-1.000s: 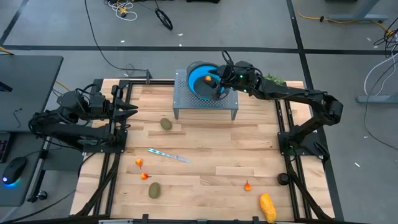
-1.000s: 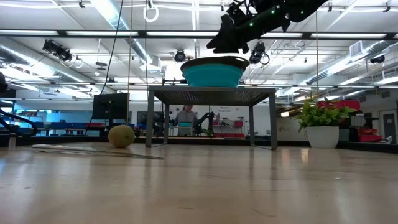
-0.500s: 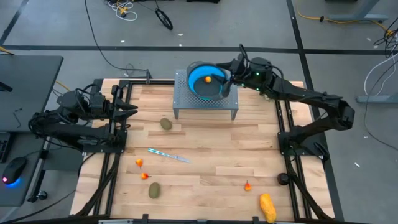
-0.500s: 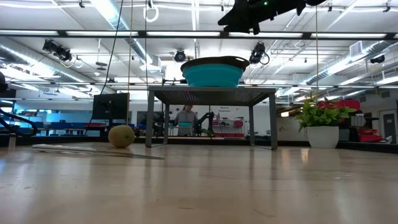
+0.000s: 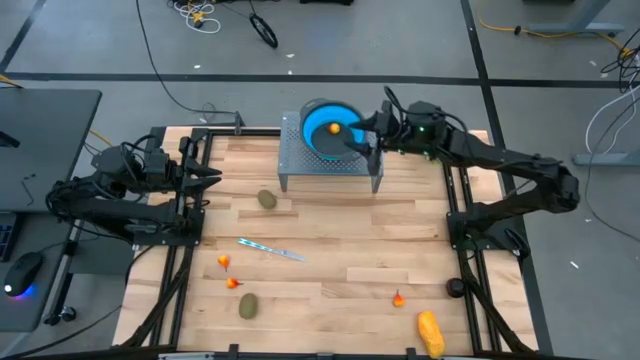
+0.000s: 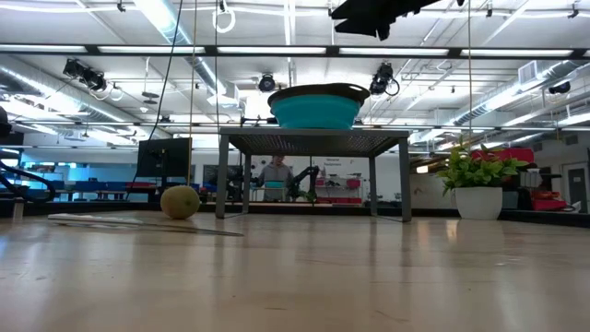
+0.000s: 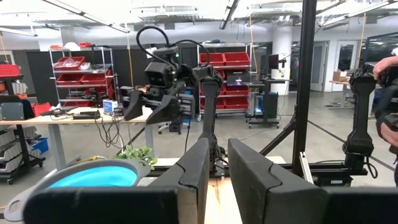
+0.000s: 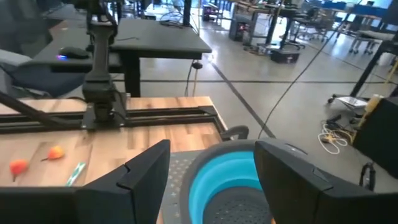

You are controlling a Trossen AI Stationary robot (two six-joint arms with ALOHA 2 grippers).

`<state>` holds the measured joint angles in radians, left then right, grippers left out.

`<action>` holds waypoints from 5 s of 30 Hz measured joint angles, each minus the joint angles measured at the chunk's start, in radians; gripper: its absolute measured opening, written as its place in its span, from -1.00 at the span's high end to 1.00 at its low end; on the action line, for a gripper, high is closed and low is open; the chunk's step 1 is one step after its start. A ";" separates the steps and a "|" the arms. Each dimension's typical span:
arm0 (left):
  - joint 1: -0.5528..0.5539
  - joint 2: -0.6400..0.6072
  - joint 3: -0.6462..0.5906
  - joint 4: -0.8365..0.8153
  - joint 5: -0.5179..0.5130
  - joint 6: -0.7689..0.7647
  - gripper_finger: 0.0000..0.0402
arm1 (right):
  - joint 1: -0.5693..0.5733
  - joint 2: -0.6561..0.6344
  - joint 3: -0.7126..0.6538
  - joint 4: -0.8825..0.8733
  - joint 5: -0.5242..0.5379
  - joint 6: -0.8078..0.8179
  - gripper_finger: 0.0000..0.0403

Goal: Pick & Place Fruit
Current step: Put the peach into the blue bin

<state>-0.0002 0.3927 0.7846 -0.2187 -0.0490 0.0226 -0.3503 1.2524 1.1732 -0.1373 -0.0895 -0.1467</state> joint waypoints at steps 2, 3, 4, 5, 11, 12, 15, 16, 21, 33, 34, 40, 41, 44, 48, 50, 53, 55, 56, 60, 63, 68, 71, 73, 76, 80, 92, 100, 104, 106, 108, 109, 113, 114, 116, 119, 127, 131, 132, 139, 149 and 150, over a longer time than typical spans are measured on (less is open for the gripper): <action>0.000 0.000 0.000 0.000 0.000 0.000 0.66 | 0.009 -0.005 -0.001 -0.013 -0.001 0.005 -0.15; 0.000 0.000 0.000 0.000 0.000 0.000 0.66 | 0.015 -0.010 -0.012 -0.014 -0.001 0.007 -0.14; 0.000 0.000 0.000 0.000 0.000 0.000 0.66 | 0.024 -0.017 -0.025 -0.015 -0.001 0.007 -0.12; 0.000 0.000 0.000 0.000 0.000 0.000 0.66 | 0.035 -0.023 -0.039 -0.017 -0.001 0.005 -0.11; 0.000 0.000 0.000 0.000 0.000 0.000 0.66 | 0.119 -0.096 -0.126 -0.023 -0.032 0.000 -0.03; 0.000 0.000 0.000 0.000 0.000 0.000 0.66 | 0.132 -0.107 -0.138 -0.023 -0.049 0.001 -0.02; 0.000 0.000 0.000 0.000 0.000 0.000 0.66 | 0.170 -0.144 -0.179 -0.019 -0.079 0.024 0.01; 0.000 0.000 0.000 0.000 0.000 0.000 0.66 | 0.184 -0.155 -0.190 -0.016 -0.079 0.028 0.02; 0.000 0.000 0.000 0.000 0.000 0.000 0.66 | 0.243 -0.199 -0.241 -0.020 -0.079 0.031 0.05; 0.000 0.000 0.000 0.000 0.000 0.000 0.66 | 0.387 -0.234 -0.310 -0.096 -0.077 0.037 0.05; 0.000 0.000 0.000 0.000 0.000 0.000 0.66 | 0.407 -0.235 -0.315 -0.099 -0.077 0.037 0.05; 0.000 0.000 0.000 0.000 0.000 0.000 0.66 | 0.525 -0.234 -0.325 -0.101 -0.077 0.037 0.05; 0.000 0.000 0.000 0.000 0.000 0.000 0.66 | 0.544 -0.234 -0.325 -0.101 -0.073 0.037 0.05; 0.000 0.000 0.000 0.000 0.000 0.000 0.66 | 0.592 -0.234 -0.325 -0.099 -0.063 0.037 0.05; 0.000 0.000 0.000 0.000 0.000 0.000 0.66 | 0.662 -0.238 -0.325 -0.099 -0.061 0.057 0.05; 0.000 0.000 0.000 0.000 0.000 0.000 0.66 | 0.700 -0.239 -0.325 -0.098 -0.063 0.061 0.05; 0.000 0.000 0.000 0.000 0.000 0.000 0.66 | 0.753 -0.239 -0.325 -0.098 -0.065 0.056 0.05; 0.000 0.000 0.000 0.000 0.000 0.000 0.66 | 0.784 -0.239 -0.325 -0.099 -0.069 0.055 0.05; 0.000 0.000 0.000 0.000 0.000 0.000 0.66 | 0.798 -0.239 -0.325 -0.099 -0.069 0.054 0.05; 0.000 0.000 0.000 0.000 0.000 0.000 0.66 | 0.846 -0.241 -0.325 -0.099 -0.069 0.053 0.05; 0.000 0.000 0.000 0.000 0.000 0.000 0.66 | 0.870 -0.241 -0.325 -0.099 -0.069 0.053 0.05; 0.000 0.000 0.000 0.000 0.000 0.000 0.66 | 0.916 -0.241 -0.325 -0.102 -0.069 0.053 0.05; 0.000 0.000 0.000 0.000 0.000 0.000 0.66 | 0.959 -0.241 -0.325 -0.107 -0.069 0.053 0.05; 0.000 0.000 0.000 0.000 0.000 0.000 0.66 | 0.992 -0.241 -0.325 -0.110 -0.069 0.053 0.05; 0.000 0.000 0.000 0.000 0.000 0.000 0.66 | 1.047 -0.241 -0.325 -0.110 -0.069 0.053 0.05; 0.000 0.000 0.000 0.000 0.000 0.000 0.66 | 1.108 -0.241 -0.325 -0.112 -0.070 0.052 0.04; 0.000 0.000 0.000 0.000 0.000 0.000 0.66 | 1.184 -0.183 -0.325 -0.192 0.008 -0.041 0.04; 0.000 0.000 0.000 0.000 0.000 0.000 0.66 | 1.185 -0.085 -0.325 -0.227 0.015 -0.077 -0.16; 0.000 0.000 0.000 0.000 0.000 0.000 0.66 | 1.186 -0.037 -0.325 -0.226 0.011 -0.079 -0.33; 0.000 0.000 0.000 0.000 0.000 0.000 0.66 | 1.186 -0.020 -0.331 -0.220 0.011 -0.079 -0.40; 0.000 0.000 0.000 0.000 0.000 0.000 0.66 | 1.186 -0.007 -0.348 -0.220 0.011 -0.079 -0.44; 0.000 0.000 0.000 0.000 0.000 0.000 0.66 | 1.186 -0.001 -0.359 -0.219 0.015 -0.079 -0.46; 0.000 0.000 0.000 0.000 0.000 0.000 0.66 | 1.186 0.012 -0.416 -0.217 0.054 -0.082 -0.48; 0.000 0.000 0.000 0.000 0.000 0.000 0.66 | 1.186 0.015 -0.431 -0.219 0.067 -0.084 -0.48; 0.000 0.000 0.000 0.000 0.000 0.000 0.66 | 1.186 0.022 -0.453 -0.220 0.091 -0.102 -0.48; 0.000 0.000 0.000 0.000 0.000 0.000 0.66 | 1.186 0.026 -0.481 -0.220 0.122 -0.127 -0.48; 0.000 0.000 0.000 0.000 0.000 0.000 0.66 | 1.186 0.029 -0.491 -0.219 0.123 -0.125 -0.48; 0.000 0.000 0.000 0.000 0.000 0.000 0.66 | 1.186 0.068 -0.451 -0.270 0.115 -0.124 -0.48; 0.000 0.000 0.000 0.000 0.000 0.000 0.66 | 1.186 0.084 -0.440 -0.278 0.115 -0.124 -0.48; 0.000 0.000 0.000 0.000 0.000 0.000 0.66 | 1.186 0.150 -0.406 -0.278 0.115 -0.132 -0.48; 0.000 0.000 0.000 0.000 0.000 0.000 0.66 | 1.175 0.246 -0.390 -0.285 0.120 -0.158 -0.48; 0.000 0.000 0.000 0.001 0.000 0.000 0.66 | 1.170 0.252 -0.390 -0.282 0.120 -0.159 -0.48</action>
<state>-0.0005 0.3927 0.7845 -0.2181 -0.0490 0.0227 0.8201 1.5045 0.7830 -0.4194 0.0301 -0.3053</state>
